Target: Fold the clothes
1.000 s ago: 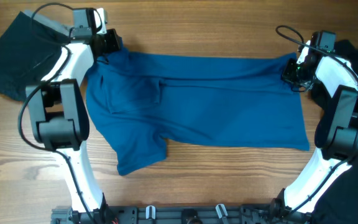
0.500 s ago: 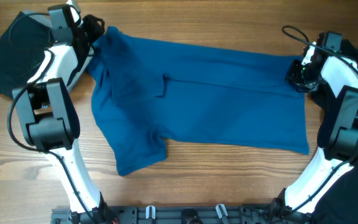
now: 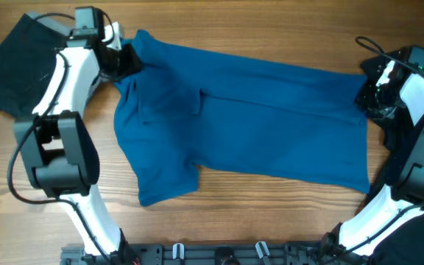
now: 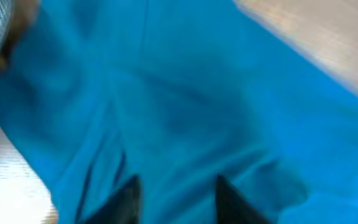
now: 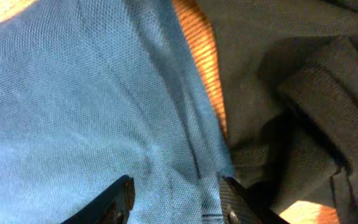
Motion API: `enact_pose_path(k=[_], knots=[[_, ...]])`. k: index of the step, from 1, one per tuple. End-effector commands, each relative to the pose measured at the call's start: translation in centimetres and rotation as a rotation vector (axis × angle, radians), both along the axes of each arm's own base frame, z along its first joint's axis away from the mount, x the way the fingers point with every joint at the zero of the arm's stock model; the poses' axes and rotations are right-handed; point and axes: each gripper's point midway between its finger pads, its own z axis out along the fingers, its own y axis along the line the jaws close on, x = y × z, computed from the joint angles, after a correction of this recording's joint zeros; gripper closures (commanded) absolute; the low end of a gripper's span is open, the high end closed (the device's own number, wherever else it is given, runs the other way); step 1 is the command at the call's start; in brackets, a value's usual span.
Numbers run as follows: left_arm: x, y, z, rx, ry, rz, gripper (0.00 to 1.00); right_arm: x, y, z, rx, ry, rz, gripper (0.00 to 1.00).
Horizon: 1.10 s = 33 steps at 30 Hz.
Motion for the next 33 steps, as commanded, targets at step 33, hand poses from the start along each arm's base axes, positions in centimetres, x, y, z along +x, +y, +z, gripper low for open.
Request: enact_pose_path(k=[33], knots=[[-4.1,3.0,-9.8,0.214,0.313,0.106,0.62,4.8,-1.4,4.8,0.054,-0.277,0.107,0.46]])
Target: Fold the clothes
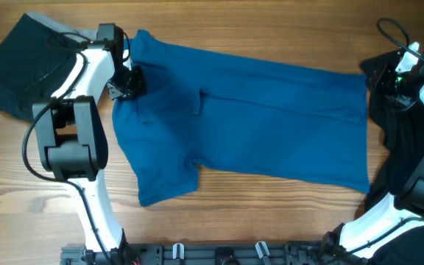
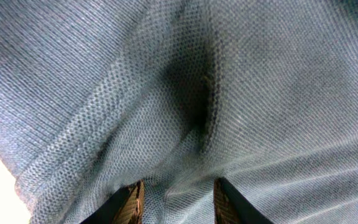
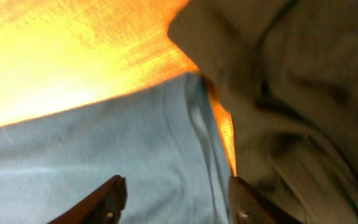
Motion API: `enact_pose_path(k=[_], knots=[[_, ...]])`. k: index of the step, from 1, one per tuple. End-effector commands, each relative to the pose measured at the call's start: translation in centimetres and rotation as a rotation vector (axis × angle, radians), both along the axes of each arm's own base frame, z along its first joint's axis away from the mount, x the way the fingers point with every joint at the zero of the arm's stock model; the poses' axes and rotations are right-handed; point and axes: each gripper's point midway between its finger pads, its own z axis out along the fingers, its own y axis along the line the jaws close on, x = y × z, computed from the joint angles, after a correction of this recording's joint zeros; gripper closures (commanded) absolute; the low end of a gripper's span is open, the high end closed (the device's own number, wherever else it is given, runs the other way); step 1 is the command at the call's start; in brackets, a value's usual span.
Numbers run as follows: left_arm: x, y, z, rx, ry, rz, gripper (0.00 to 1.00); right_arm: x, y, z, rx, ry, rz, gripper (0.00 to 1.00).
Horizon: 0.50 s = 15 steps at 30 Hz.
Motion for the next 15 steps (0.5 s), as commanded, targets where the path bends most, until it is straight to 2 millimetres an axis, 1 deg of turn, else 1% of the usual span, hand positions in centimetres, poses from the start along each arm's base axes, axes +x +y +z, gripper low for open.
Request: enact_pose_path(k=[1,3,7,11,13,15], knots=[[-0.6,1.8,-2.5,0.071,0.050,0.031,0.62,1.3,0.3,-2.0,0.013,-0.016,0.057,0.46],[-0.6,1.8,-2.5,0.071,0.049,0.032,0.62,1.8,0.0,-3.0,0.009,-0.020,0.061,0.47],[-0.6,1.8,-2.5,0.071,0.048,0.032,0.61,2.7,-0.2,-4.2,0.000,-0.044,0.091,0.49],[-0.4,1.8,-2.5,0.070,0.042,0.032,0.61,3.0,0.4,-5.8,0.043,-0.041,0.109,0.56],[-0.4,1.8,-2.5,0.070,0.041,0.032,0.61,3.1,1.4,-6.4,0.087,-0.055,0.154,0.56],[-0.4,1.8,-2.5,0.071,0.041,0.032,0.60,3.2,1.5,-6.8,0.092,-0.058,0.161,0.55]])
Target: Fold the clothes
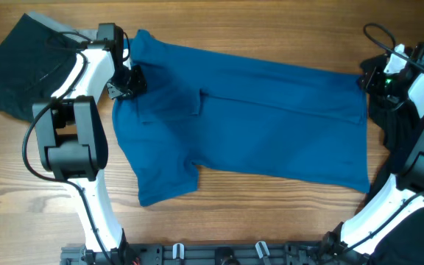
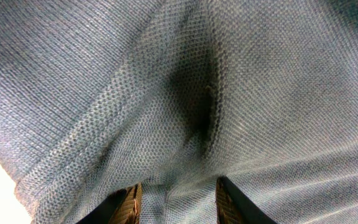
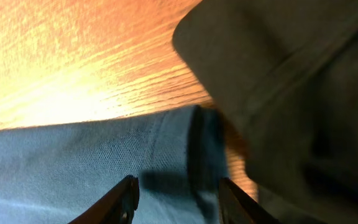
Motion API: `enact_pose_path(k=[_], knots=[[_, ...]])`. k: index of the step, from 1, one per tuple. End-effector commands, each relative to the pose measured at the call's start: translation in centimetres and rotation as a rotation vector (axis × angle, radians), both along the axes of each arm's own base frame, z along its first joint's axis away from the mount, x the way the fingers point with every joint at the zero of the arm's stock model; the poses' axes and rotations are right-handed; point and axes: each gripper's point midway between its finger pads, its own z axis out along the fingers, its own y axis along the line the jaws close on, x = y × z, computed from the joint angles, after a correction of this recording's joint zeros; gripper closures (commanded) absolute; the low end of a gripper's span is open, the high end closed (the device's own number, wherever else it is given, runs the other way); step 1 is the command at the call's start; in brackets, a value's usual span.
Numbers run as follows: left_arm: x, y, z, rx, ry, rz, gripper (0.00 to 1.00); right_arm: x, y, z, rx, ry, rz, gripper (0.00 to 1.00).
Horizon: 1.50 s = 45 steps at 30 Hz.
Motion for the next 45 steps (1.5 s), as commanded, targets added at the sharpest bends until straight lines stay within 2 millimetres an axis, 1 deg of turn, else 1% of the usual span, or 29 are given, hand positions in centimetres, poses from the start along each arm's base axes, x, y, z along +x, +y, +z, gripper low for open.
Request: enact_pose_path(k=[1,4,6,11,12,14,15,19,22,24,26,27,28,30,33,36,38,39,41,43,44,45], knots=[[-0.7,1.6,-2.5,0.062,0.051,0.028,0.60,0.6,0.9,-0.8,0.031,-0.024,0.055,0.55],[-0.7,1.6,-2.5,0.062,0.051,0.028,0.60,0.8,0.4,-0.8,0.003,-0.033,0.060,0.55],[-0.7,1.6,-2.5,0.061,0.052,0.028,0.61,0.5,-0.7,-1.1,-0.057,-0.005,0.035,0.55],[-0.6,1.6,-2.5,0.062,0.050,0.028,0.60,0.2,-1.2,-1.0,-0.048,-0.016,0.046,0.56],[-0.6,1.6,-2.5,0.062,0.048,0.028,0.60,0.2,-1.2,-1.0,-0.051,-0.018,0.054,0.56],[-0.4,1.6,-2.5,0.061,0.040,0.028,0.59,0.6,-0.3,-0.6,-0.017,-0.051,0.094,0.56],[-0.3,1.6,-2.5,0.061,0.038,0.028,0.59,0.7,-0.1,-0.6,-0.012,-0.055,0.097,0.56],[-0.3,1.6,-2.5,0.061,0.036,0.028,0.59,1.0,-0.2,-0.5,-0.018,-0.071,0.100,0.57],[-0.3,1.6,-2.5,0.062,0.036,0.028,0.59,1.1,0.1,-0.5,-0.011,-0.080,0.111,0.59],[-0.3,1.6,-2.5,0.062,0.036,0.028,0.59,1.1,0.2,-0.6,-0.010,-0.078,0.112,0.64],[-0.3,1.6,-2.5,0.062,0.036,0.028,0.59,1.1,0.2,-0.6,-0.009,-0.076,0.107,0.65],[-0.3,1.6,-2.5,0.062,0.036,0.028,0.59,1.0,-0.1,-0.7,-0.021,-0.067,0.098,0.64],[-0.3,1.6,-2.5,0.062,0.036,0.028,0.59,0.9,-0.3,-0.8,-0.035,-0.059,0.092,0.60],[-0.3,1.6,-2.5,0.062,0.036,0.028,0.59,0.8,-0.6,-1.1,-0.051,-0.052,0.085,0.56],[-0.3,1.6,-2.5,0.062,0.036,0.028,0.59,0.9,-0.6,-1.1,-0.052,-0.054,0.085,0.55],[-0.3,1.6,-2.5,0.061,0.036,0.028,0.59,0.8,-0.6,-1.9,-0.044,-0.042,0.084,0.56],[-0.3,1.6,-2.5,0.061,0.036,0.028,0.59,0.8,-0.1,-2.6,-0.019,-0.038,0.092,0.57],[-0.3,1.6,-2.5,0.061,0.036,0.028,0.59,0.9,0.3,-2.6,0.003,-0.045,0.100,0.59],[-0.3,1.6,-2.5,0.062,0.036,0.028,0.59,0.9,0.3,-2.5,0.004,-0.047,0.101,0.63],[-0.3,1.6,-2.5,0.062,0.036,0.028,0.59,1.0,0.6,-2.4,0.022,-0.056,0.109,0.76],[-0.3,1.6,-2.5,0.062,0.036,0.028,0.59,1.2,1.0,-2.1,0.043,-0.073,0.119,0.87],[-0.3,1.6,-2.5,0.062,0.036,0.028,0.59,1.3,1.0,-2.0,0.046,-0.081,0.120,0.92]])
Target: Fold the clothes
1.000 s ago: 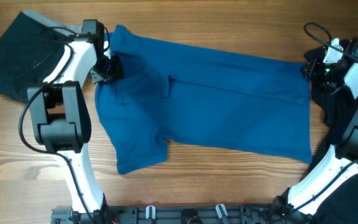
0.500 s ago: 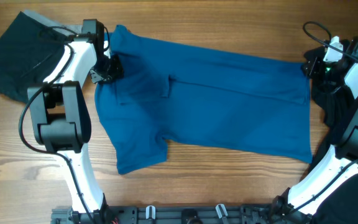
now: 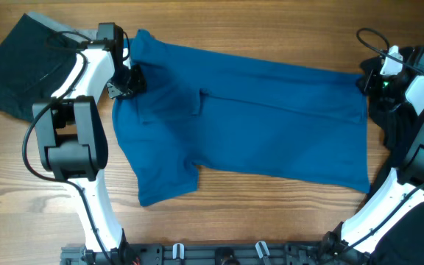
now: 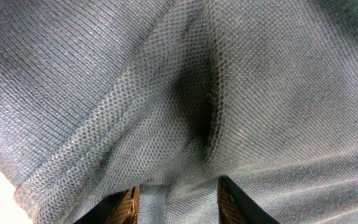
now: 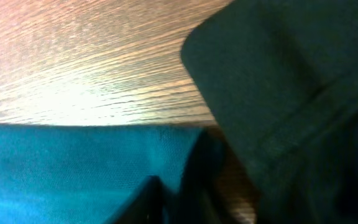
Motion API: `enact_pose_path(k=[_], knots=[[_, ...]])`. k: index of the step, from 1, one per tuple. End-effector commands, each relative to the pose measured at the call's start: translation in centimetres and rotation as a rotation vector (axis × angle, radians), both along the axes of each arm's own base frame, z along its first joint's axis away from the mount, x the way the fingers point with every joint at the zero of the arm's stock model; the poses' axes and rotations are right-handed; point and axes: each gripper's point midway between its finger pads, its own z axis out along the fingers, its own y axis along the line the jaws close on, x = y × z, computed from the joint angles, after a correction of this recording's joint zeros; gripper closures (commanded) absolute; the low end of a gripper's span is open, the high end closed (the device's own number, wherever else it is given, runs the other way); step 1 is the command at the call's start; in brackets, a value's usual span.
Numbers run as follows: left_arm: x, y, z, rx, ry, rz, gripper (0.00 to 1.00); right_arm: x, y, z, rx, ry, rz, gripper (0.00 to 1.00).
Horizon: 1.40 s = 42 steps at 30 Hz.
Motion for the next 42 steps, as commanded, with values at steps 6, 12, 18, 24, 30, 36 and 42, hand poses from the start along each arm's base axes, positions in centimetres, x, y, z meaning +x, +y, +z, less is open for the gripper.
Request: enact_pose_path(k=[6,12,18,24,30,36,42], knots=[[-0.6,1.5,-2.5,0.056,0.047,0.024,0.59,1.7,-0.5,0.7,0.067,-0.072,-0.058,0.96],[-0.4,1.5,-2.5,0.056,0.039,0.024,0.58,2.4,-0.8,1.1,0.064,-0.104,-0.070,0.95],[-0.3,1.5,-2.5,0.056,0.038,0.025,0.58,1.3,-0.2,1.6,0.123,-0.071,-0.069,0.94],[0.8,0.9,1.6,0.023,-0.011,0.007,0.59,0.7,-0.1,1.8,0.133,-0.050,-0.077,0.96],[0.2,-7.9,11.2,-0.260,-0.150,-0.210,0.56,1.0,-0.3,2.0,0.123,-0.069,-0.075,0.95],[-5.5,-15.2,8.6,-0.166,-0.006,-0.437,0.56,1.4,-1.5,2.0,0.051,-0.084,-0.085,0.60],[-12.1,-16.7,2.6,-0.129,0.187,-0.459,0.57,1.8,-1.7,2.2,0.043,-0.101,-0.083,0.65]])
